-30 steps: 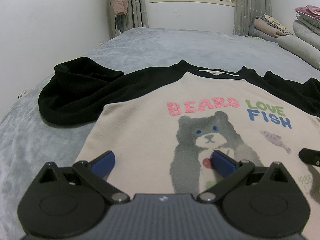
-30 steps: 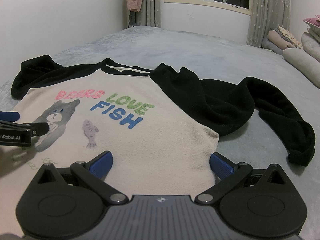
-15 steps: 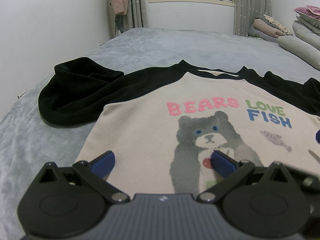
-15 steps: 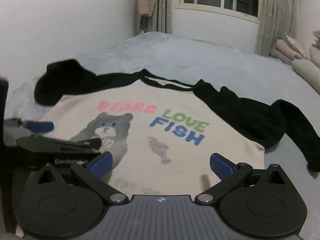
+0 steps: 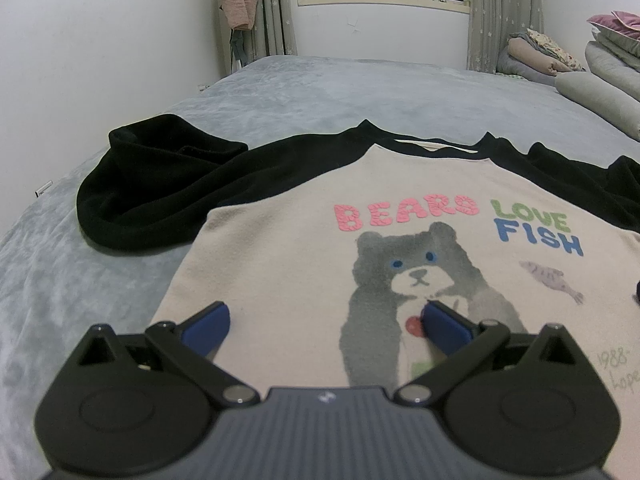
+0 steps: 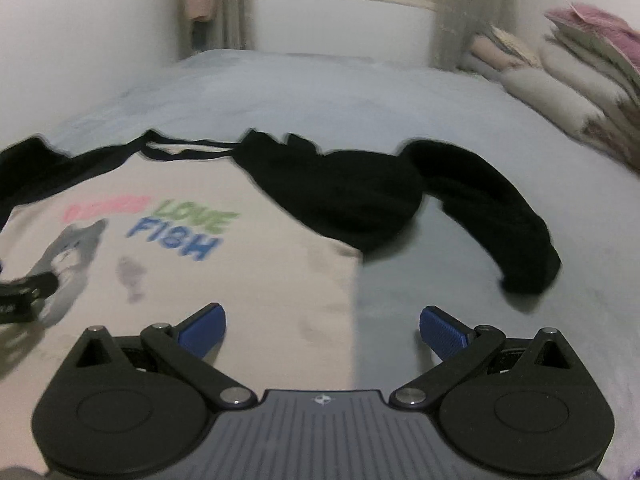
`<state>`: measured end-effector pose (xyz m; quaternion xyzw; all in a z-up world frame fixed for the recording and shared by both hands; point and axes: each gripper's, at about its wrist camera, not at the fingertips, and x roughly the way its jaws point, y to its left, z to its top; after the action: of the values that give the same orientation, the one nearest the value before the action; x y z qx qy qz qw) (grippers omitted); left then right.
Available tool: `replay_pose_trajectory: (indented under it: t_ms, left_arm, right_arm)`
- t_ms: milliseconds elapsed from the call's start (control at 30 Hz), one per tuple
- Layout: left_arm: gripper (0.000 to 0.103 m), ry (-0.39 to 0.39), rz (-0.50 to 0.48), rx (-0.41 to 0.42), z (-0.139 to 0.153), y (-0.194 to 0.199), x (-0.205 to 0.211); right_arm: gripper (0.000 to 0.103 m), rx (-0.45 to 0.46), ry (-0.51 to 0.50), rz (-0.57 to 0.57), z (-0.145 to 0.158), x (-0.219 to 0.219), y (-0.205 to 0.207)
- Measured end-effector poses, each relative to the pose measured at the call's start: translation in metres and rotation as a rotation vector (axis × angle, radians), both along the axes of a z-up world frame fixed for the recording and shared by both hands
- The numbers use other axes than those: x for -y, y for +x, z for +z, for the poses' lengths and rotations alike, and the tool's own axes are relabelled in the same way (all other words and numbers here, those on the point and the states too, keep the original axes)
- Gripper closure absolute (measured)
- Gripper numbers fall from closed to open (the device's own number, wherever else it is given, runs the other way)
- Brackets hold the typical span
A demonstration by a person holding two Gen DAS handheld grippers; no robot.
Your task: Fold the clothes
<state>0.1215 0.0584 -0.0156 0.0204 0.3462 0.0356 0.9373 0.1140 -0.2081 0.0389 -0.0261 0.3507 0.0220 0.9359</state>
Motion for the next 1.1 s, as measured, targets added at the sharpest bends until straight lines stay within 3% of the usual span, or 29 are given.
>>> replay_pose_trajectory:
  t_ms: [533, 833, 1100]
  left_arm:
    - [0.000, 0.000, 0.000, 0.000, 0.000, 0.000, 0.000]
    - [0.000, 0.000, 0.001, 0.000, 0.000, 0.000, 0.000]
    - [0.000, 0.001, 0.001, 0.000, 0.000, 0.000, 0.001]
  right_arm:
    - [0.000, 0.014, 0.016, 0.130, -0.006, -0.056, -0.002]
    - [0.000, 0.009, 0.029, 0.022, -0.012, -0.027, 0.005]
    - [0.000, 0.045, -0.069, 0.112, -0.013, -0.065, -0.003]
